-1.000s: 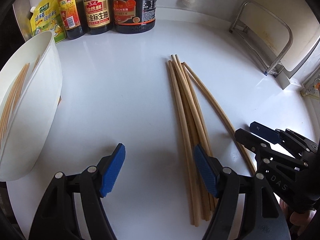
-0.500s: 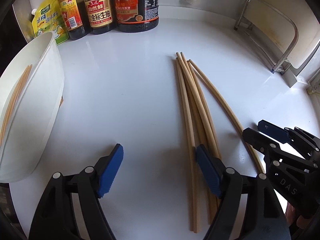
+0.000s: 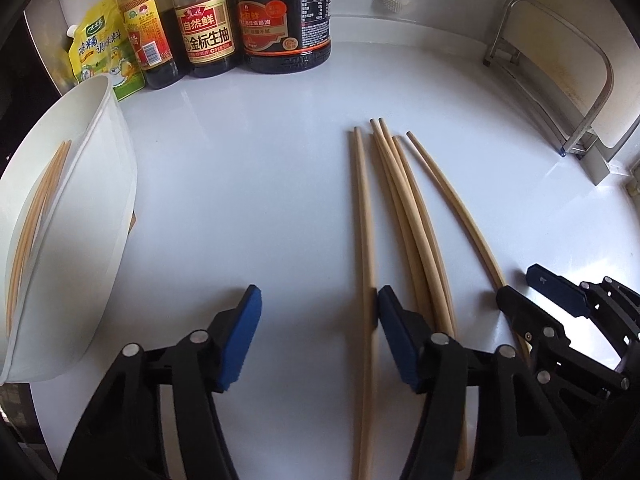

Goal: Organize utensils
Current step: 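Close the right tool on one chopstick while the left tool grasps another, then carry both held chopsticks into the white basin and open both tools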

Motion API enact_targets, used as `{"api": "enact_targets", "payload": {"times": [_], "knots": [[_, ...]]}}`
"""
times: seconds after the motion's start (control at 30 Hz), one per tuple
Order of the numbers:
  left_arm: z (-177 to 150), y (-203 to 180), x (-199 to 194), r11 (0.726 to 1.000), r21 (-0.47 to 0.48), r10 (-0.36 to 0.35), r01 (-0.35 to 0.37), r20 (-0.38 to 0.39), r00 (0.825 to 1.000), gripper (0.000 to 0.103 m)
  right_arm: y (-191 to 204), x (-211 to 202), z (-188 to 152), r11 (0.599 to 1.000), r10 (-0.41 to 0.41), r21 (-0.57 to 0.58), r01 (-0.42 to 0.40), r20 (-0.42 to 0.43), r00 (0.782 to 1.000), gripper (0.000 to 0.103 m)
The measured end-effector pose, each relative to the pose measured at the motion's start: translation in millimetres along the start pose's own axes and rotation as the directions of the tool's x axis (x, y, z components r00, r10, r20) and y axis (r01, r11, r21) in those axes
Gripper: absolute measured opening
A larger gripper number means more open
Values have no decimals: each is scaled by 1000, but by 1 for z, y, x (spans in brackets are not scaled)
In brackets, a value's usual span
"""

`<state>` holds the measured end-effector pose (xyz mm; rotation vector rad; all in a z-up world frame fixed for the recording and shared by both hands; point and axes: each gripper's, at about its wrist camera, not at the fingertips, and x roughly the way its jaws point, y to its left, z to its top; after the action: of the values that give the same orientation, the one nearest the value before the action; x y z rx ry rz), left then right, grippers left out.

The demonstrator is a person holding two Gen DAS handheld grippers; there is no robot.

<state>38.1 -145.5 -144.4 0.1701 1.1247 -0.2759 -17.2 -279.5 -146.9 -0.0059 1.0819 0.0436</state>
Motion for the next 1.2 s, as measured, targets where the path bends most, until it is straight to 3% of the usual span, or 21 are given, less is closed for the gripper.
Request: {"api": "enact_targets", "payload": {"times": [0.03, 0.1, 0.13, 0.17, 0.4, 0.73, 0.9, 1.2], "knots": [[1, -2, -1, 1000, 8, -6, 6, 3, 1000, 45, 2, 0, 0, 1000, 4, -8, -4, -1, 1000, 21], [1, -6, -2, 999, 25, -21, 21, 4, 1000, 22, 4, 0, 1, 1000, 13, -18, -13, -5, 1000, 12], [1, -8, -2, 999, 32, -29, 29, 2, 1000, 17, 5, 0, 2, 1000, 16, -19, -16, -9, 1000, 7], [1, -9, -2, 999, 33, -39, 39, -1, 999, 8, 5, 1, 3, 1000, 20, -17, -20, -12, 1000, 7], [0, 0, -7, 996, 11, -84, 84, -20, 996, 7, -2, -4, 4, 996, 64, 60, -62, -20, 998, 6], [20, 23, -59, 991, 26, -132, 131, 44, 990, 7, 12, -44, 22, 988, 71, 133, -73, 24, 997, 6], [33, 52, -91, 989, 39, -147, 144, 99, 984, 7, 38, -67, 42, 985, 81, 146, -90, 65, 995, 6], [47, 127, -123, 993, 21, -114, 112, 163, 980, 8, 105, -82, 95, 981, 140, 114, -157, 142, 980, 6]]}}
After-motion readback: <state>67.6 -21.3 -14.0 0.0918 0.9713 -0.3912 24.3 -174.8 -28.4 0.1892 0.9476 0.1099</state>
